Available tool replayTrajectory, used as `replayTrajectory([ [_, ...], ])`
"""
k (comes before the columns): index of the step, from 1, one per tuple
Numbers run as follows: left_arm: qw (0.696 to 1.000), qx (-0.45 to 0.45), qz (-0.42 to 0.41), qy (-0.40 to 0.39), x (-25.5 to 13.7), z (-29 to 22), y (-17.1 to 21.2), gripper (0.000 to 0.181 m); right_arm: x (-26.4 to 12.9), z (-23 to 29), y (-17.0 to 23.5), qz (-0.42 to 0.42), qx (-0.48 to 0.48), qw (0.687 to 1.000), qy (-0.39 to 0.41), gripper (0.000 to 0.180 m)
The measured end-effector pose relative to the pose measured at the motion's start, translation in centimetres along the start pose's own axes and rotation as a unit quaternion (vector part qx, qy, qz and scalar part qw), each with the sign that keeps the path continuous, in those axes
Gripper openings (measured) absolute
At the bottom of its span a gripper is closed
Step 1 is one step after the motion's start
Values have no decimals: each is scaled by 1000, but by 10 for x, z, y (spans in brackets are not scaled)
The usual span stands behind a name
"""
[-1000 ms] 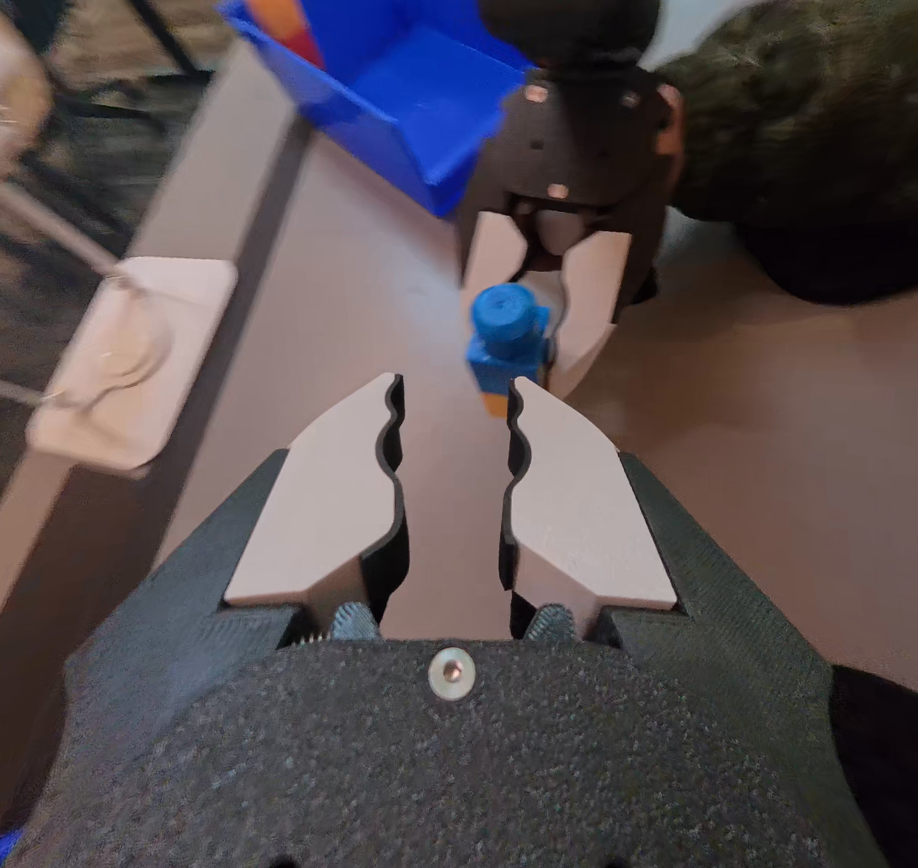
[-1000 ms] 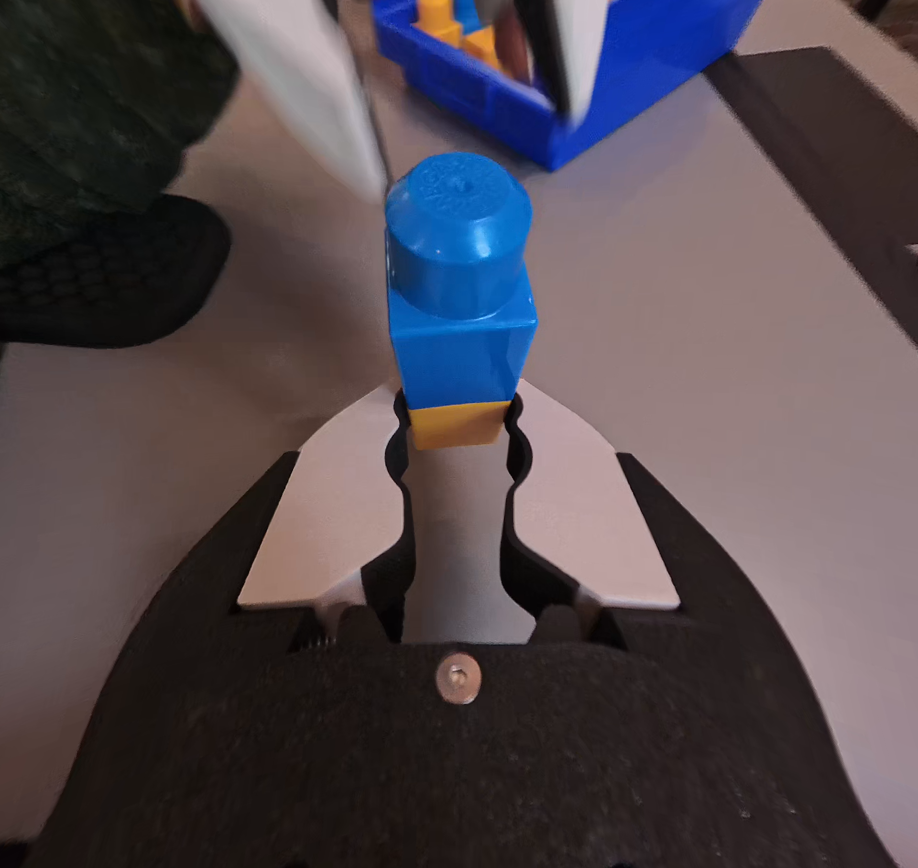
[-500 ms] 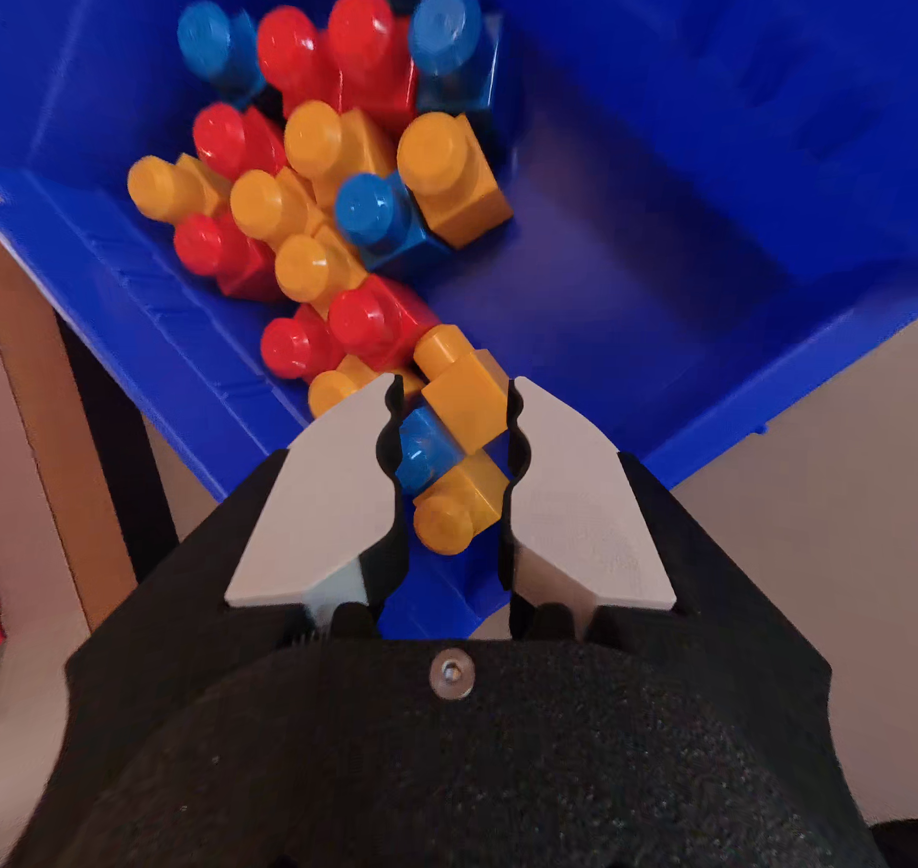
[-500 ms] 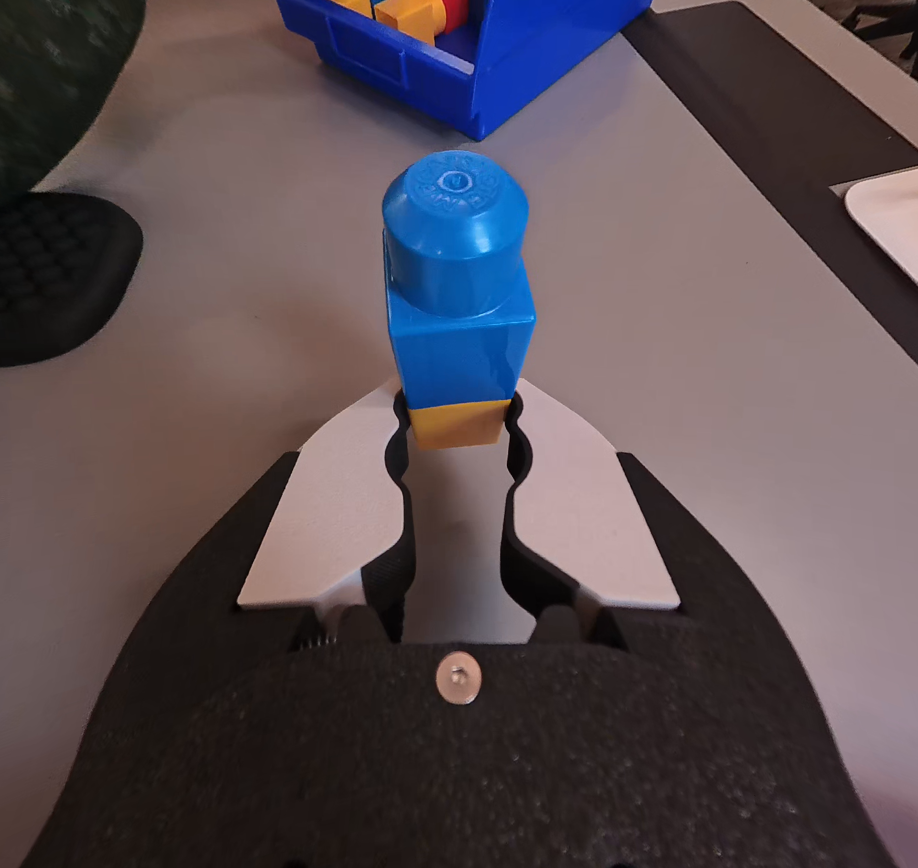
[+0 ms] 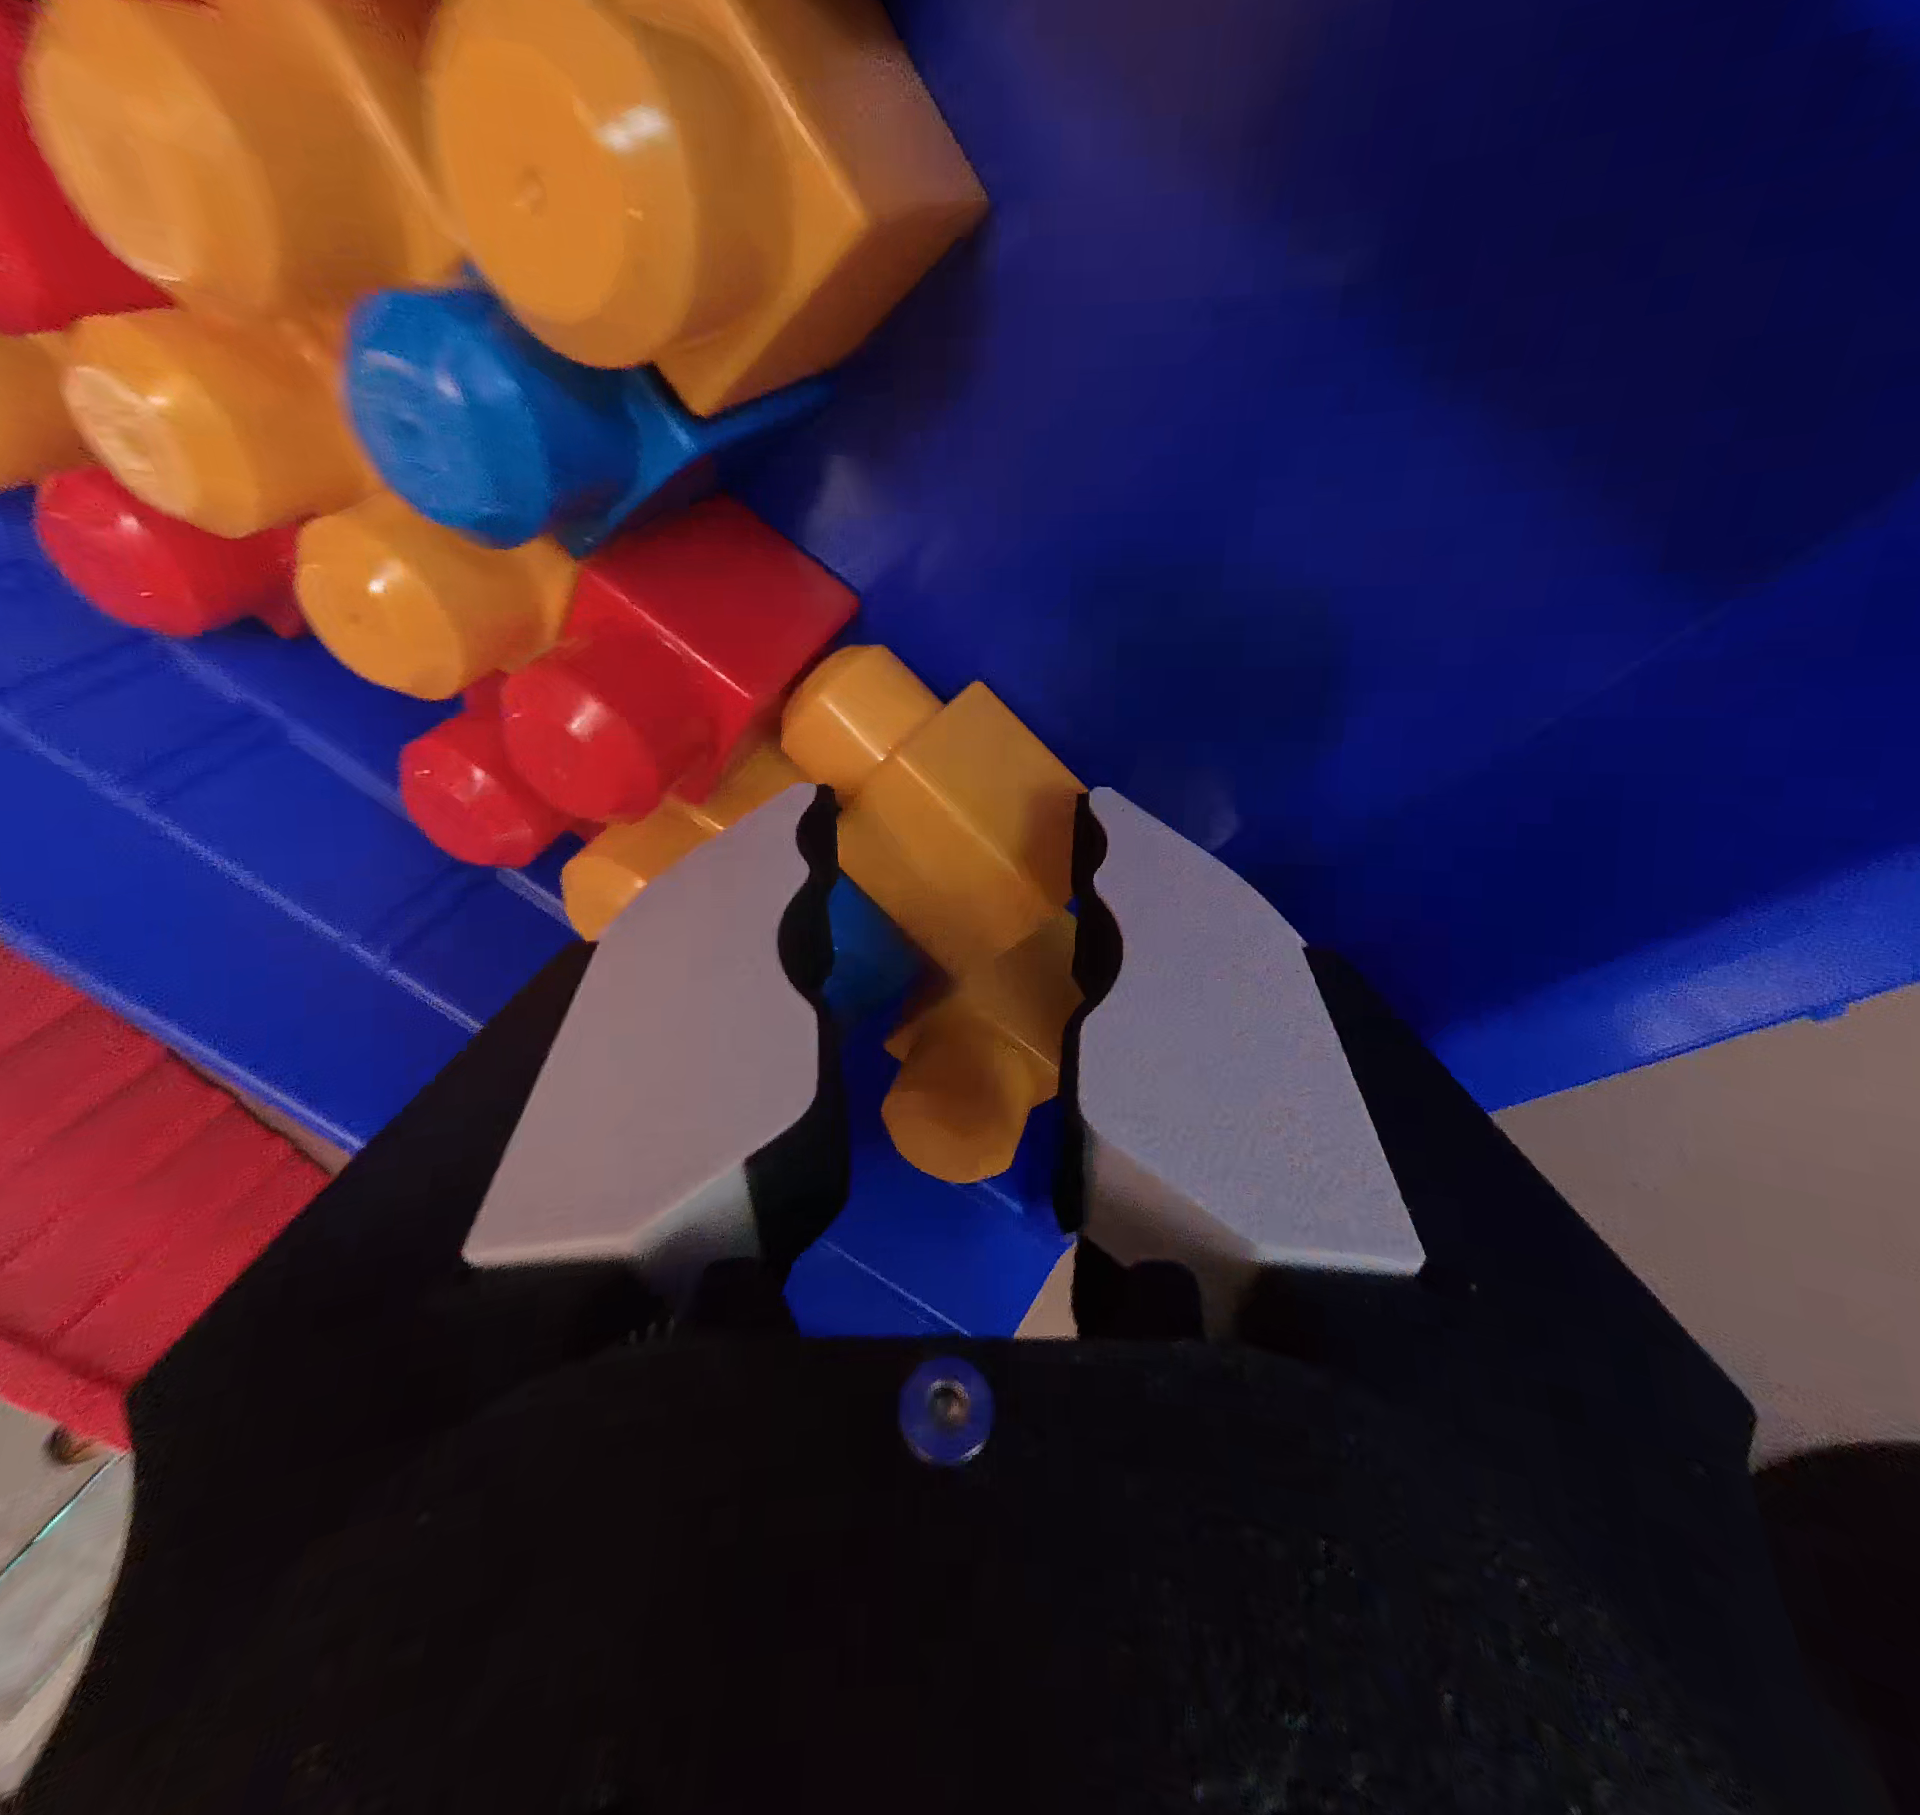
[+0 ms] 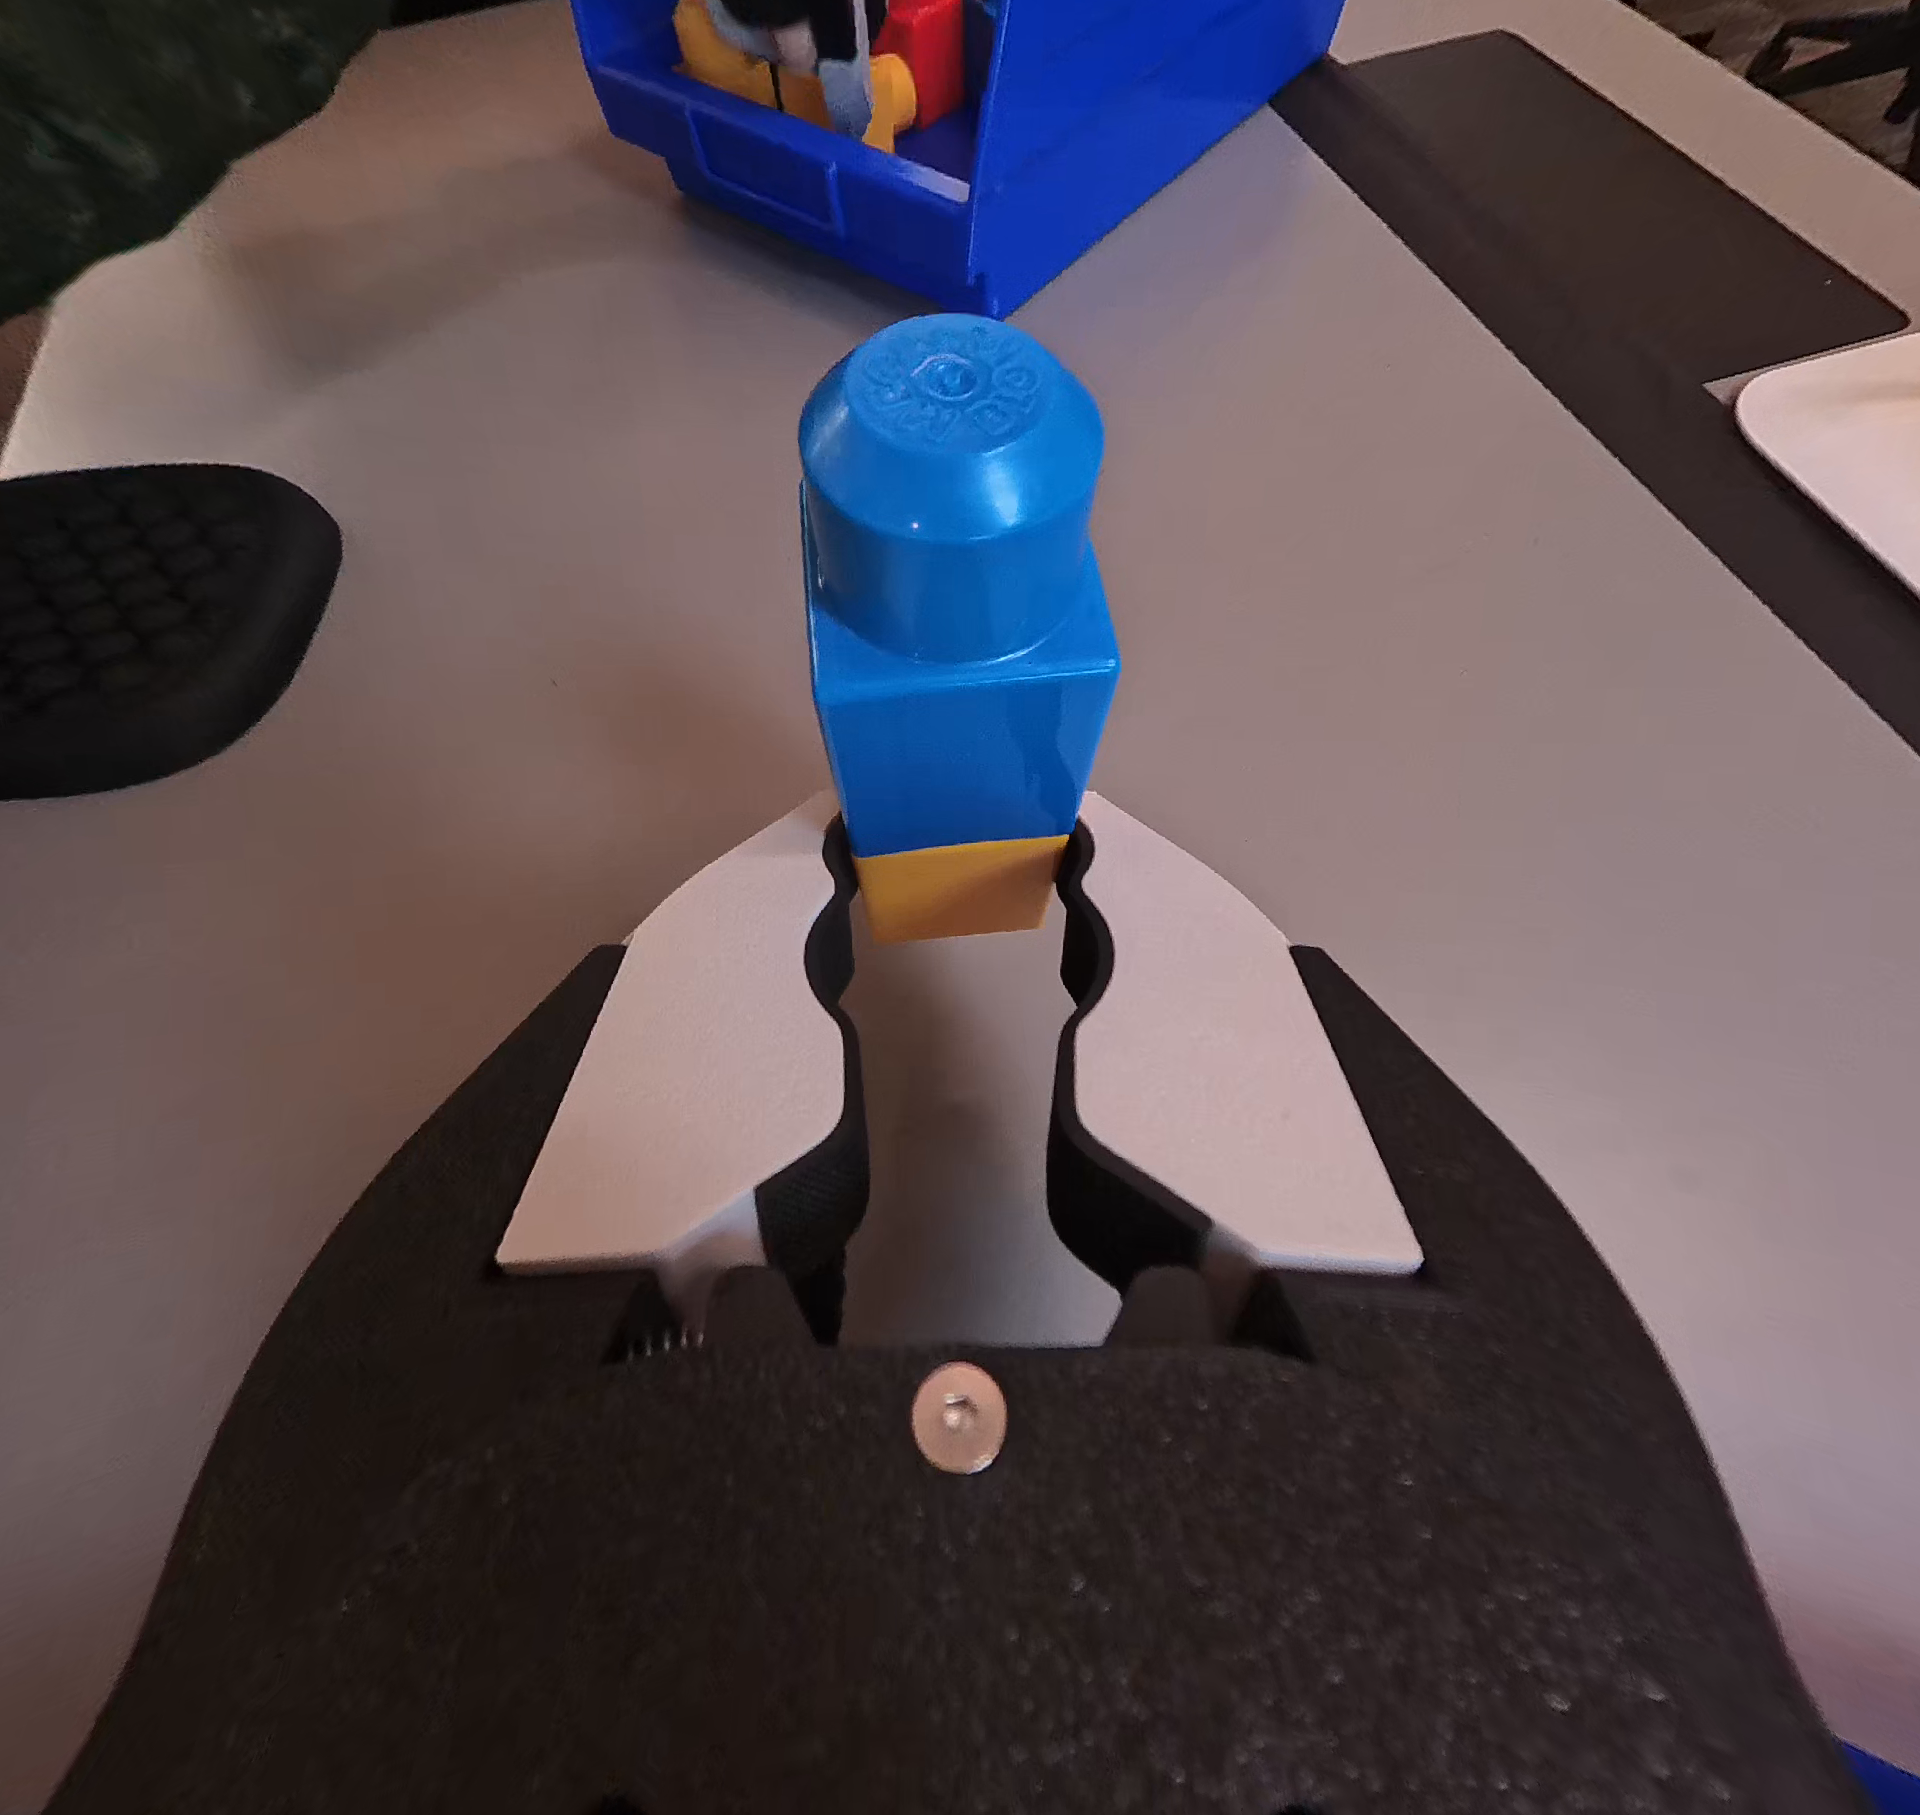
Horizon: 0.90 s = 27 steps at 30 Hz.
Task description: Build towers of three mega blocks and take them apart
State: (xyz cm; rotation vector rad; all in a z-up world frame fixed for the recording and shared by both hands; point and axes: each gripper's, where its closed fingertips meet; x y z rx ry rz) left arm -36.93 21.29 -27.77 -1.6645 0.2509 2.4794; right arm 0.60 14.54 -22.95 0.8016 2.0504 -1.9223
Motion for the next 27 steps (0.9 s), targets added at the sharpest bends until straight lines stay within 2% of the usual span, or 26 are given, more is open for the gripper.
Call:
replayTrajectory([
  [8,994,79,67,-19,0,0,4,44,-4,-2,1,-1,2,1000,1,37],
  [13,994,107,24,-9,-9,-4,-2,24,-7,-6,1,-5,4,1000,7,37],
  [14,993,119,5,-16,-13,-3,-6,0,-7,-6,1,-6,5,1000,7,37],
  [20,988,135,-68,-9,-38,-6,-13,0,-5,-5,1,-4,3,1000,7,37],
  [21,989,128,-73,-8,-40,-4,-13,1,-4,-5,1,-4,3,1000,6,37],
  [25,992,104,-1,70,-27,-12,9,41,-3,-3,1,-2,2,1000,3,37],
  [27,987,116,37,107,-19,-18,20,48,-3,-3,1,-2,2,1000,2,37],
])
Point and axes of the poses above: each gripper's, where its closed fingertips meet, x out along the fingers, y out of its underside, z = x × y across the jaws, and after that the axes turned 12 degrees about -x, right-handed
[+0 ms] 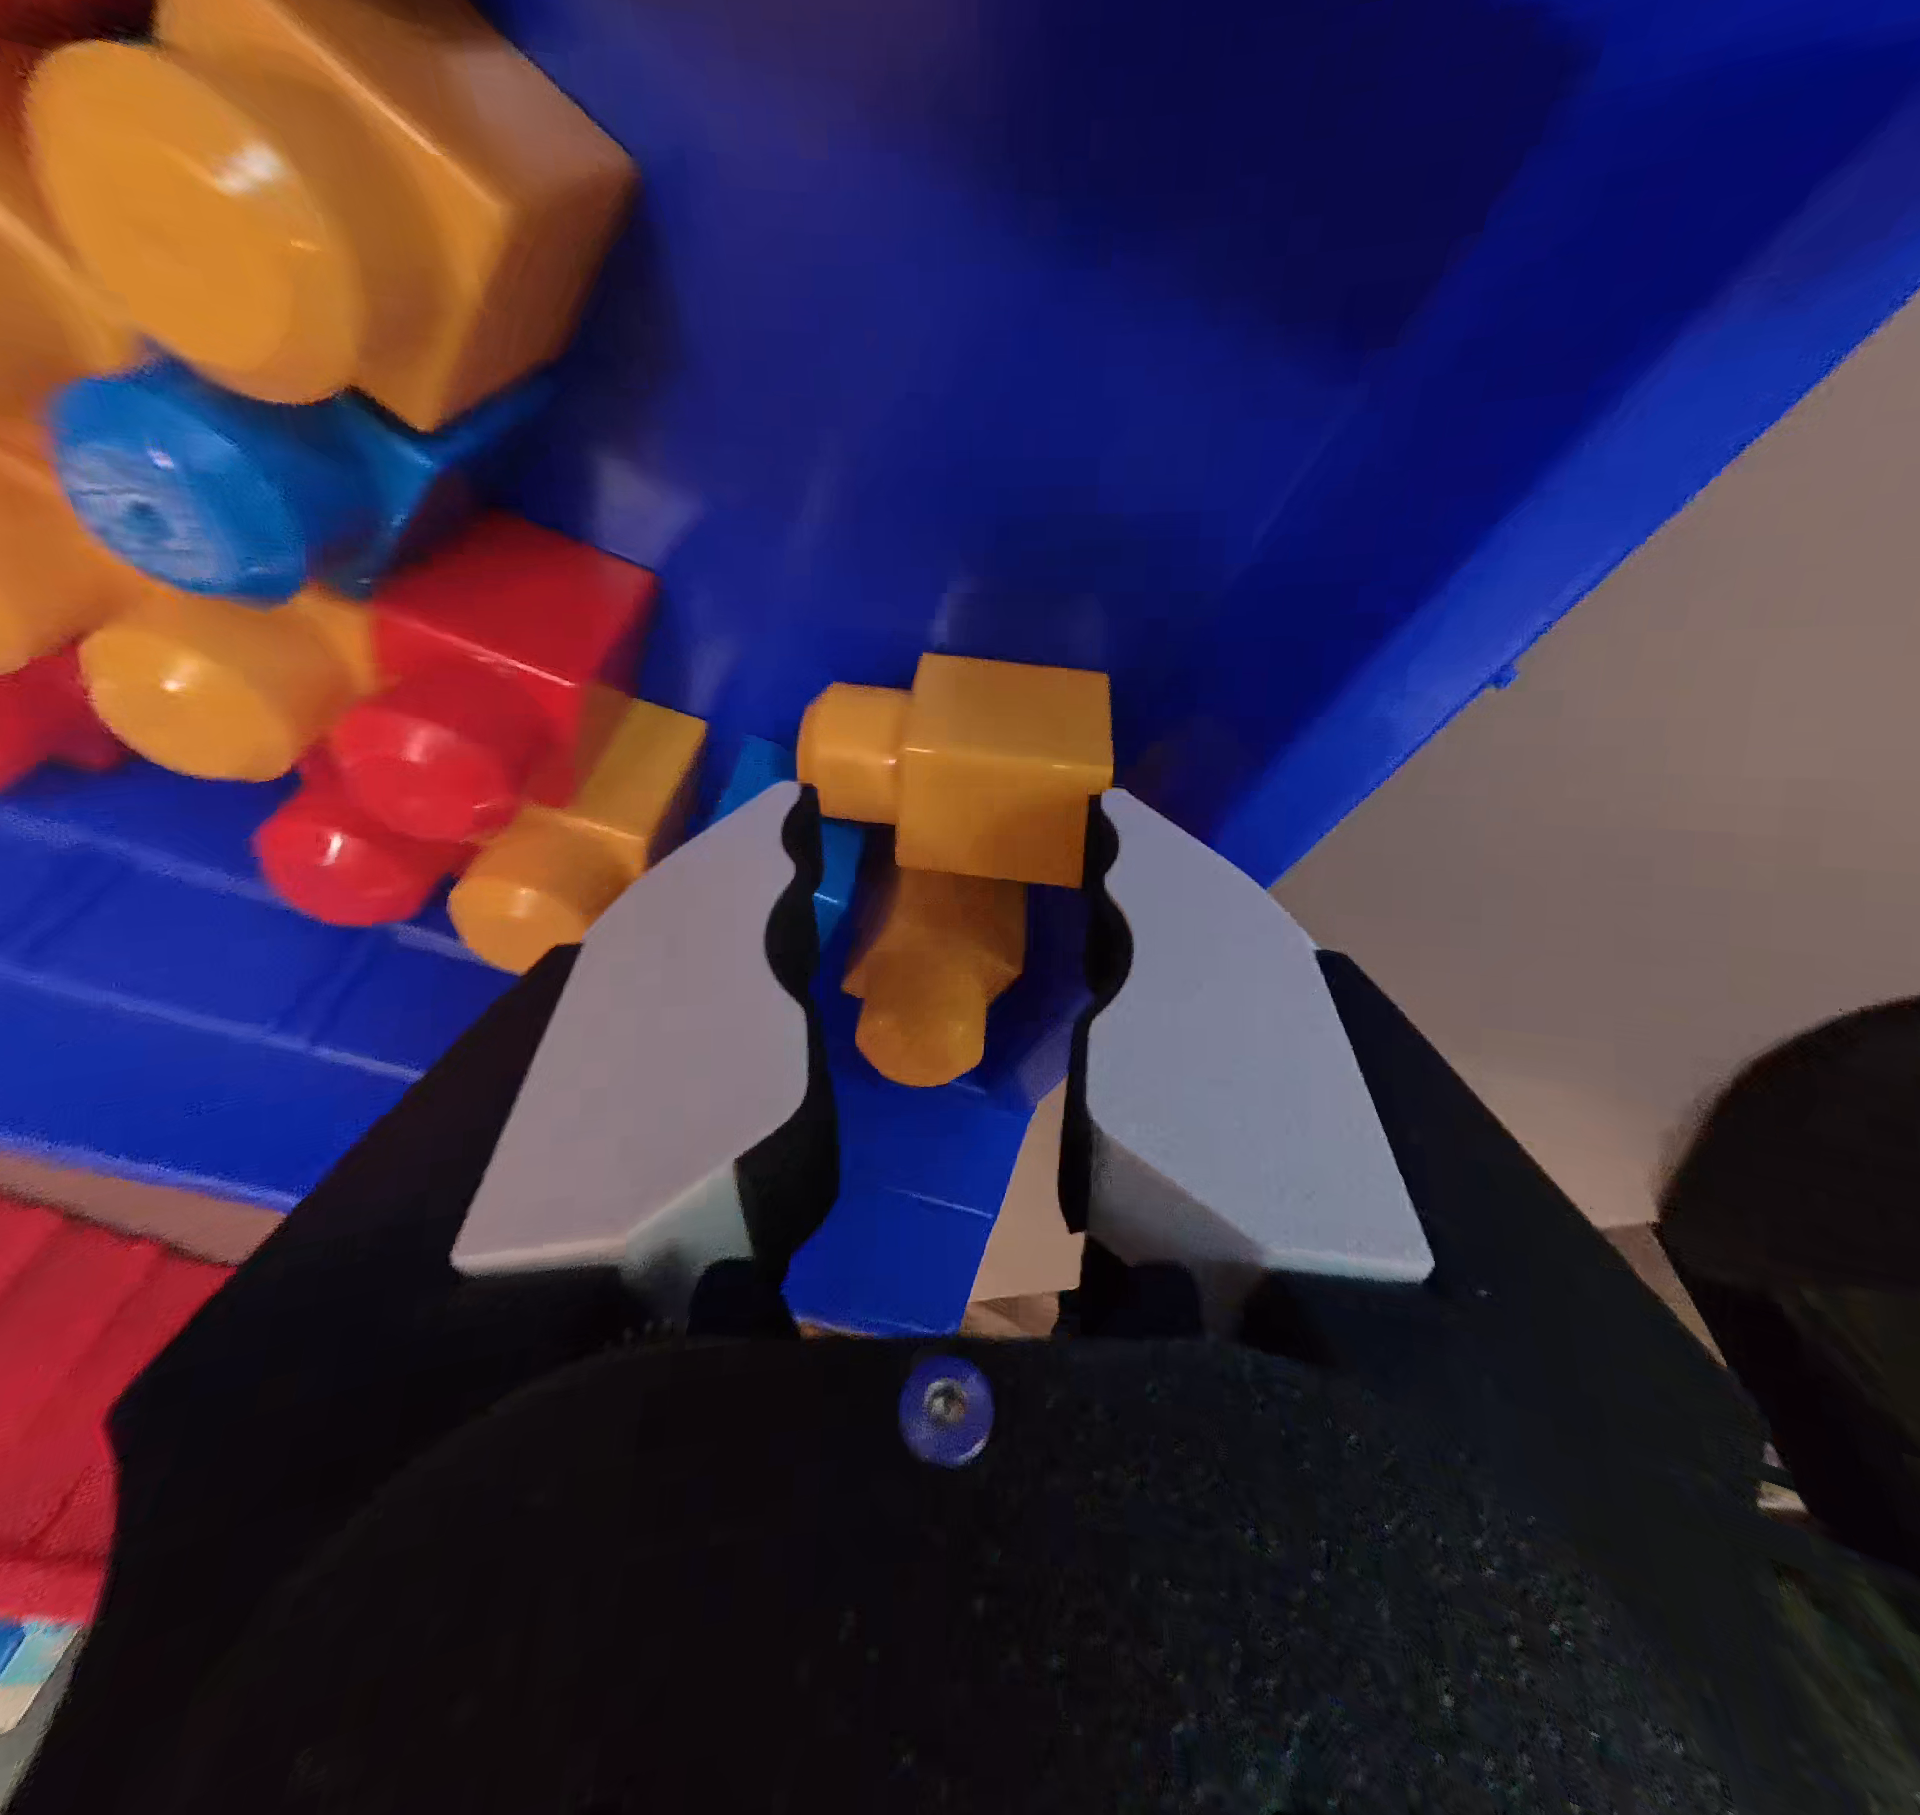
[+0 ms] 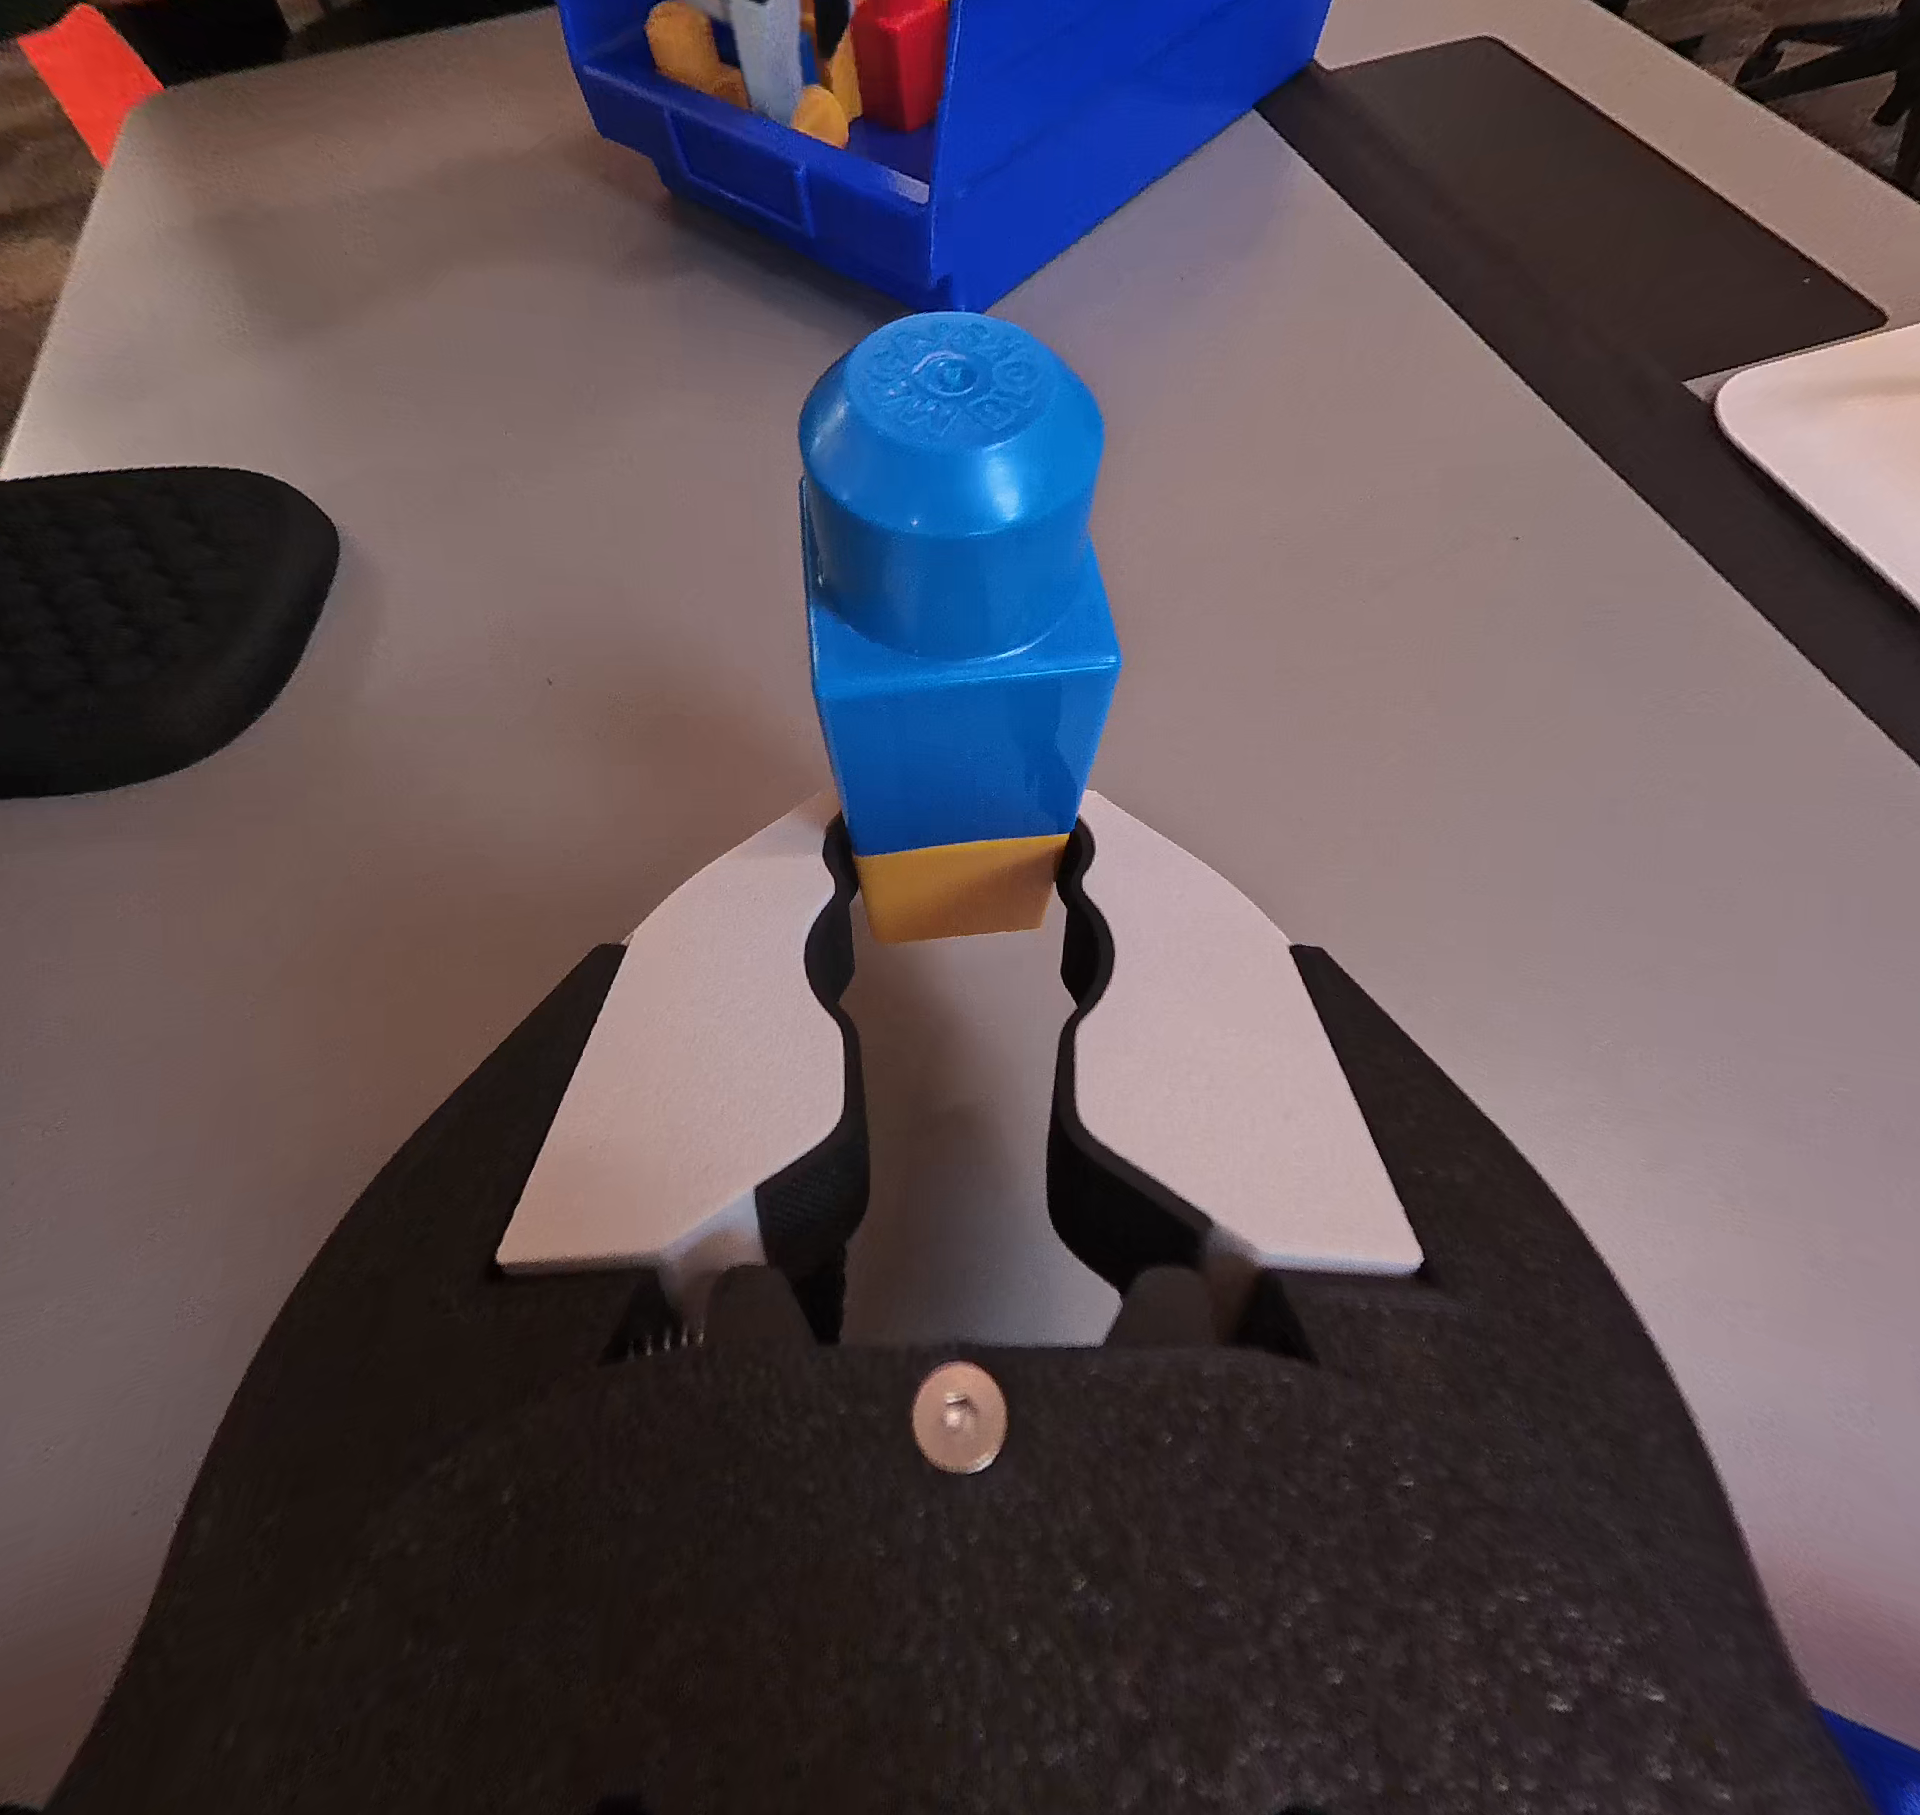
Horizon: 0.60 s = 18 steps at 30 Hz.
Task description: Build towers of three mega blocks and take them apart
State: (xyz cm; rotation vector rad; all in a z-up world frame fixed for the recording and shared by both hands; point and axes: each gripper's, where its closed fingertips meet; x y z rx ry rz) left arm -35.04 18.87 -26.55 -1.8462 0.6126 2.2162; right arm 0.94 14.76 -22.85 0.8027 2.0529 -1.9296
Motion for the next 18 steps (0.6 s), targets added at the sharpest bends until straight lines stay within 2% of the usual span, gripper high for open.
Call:
replayTrajectory([
  [1,1000,5,-3,11,0,0,-1,53,0,0,0,0,0,1000,0,37],
  [7,995,84,52,14,7,9,11,57,2,0,4,1,7,1000,-7,37],
  [11,991,123,49,18,7,11,6,63,3,0,7,4,7,1000,-8,37],
  [12,990,133,34,12,5,11,1,58,3,-1,7,4,8,1000,-7,37],
  [14,990,132,-44,-33,-3,21,-26,28,4,-2,8,4,10,1000,-6,37],
  [16,983,139,-106,-62,-10,25,-45,29,4,-3,9,4,10,1000,-5,37],
  [18,978,142,-128,-88,-16,29,-52,33,3,-3,9,3,10,1000,-4,37],
])
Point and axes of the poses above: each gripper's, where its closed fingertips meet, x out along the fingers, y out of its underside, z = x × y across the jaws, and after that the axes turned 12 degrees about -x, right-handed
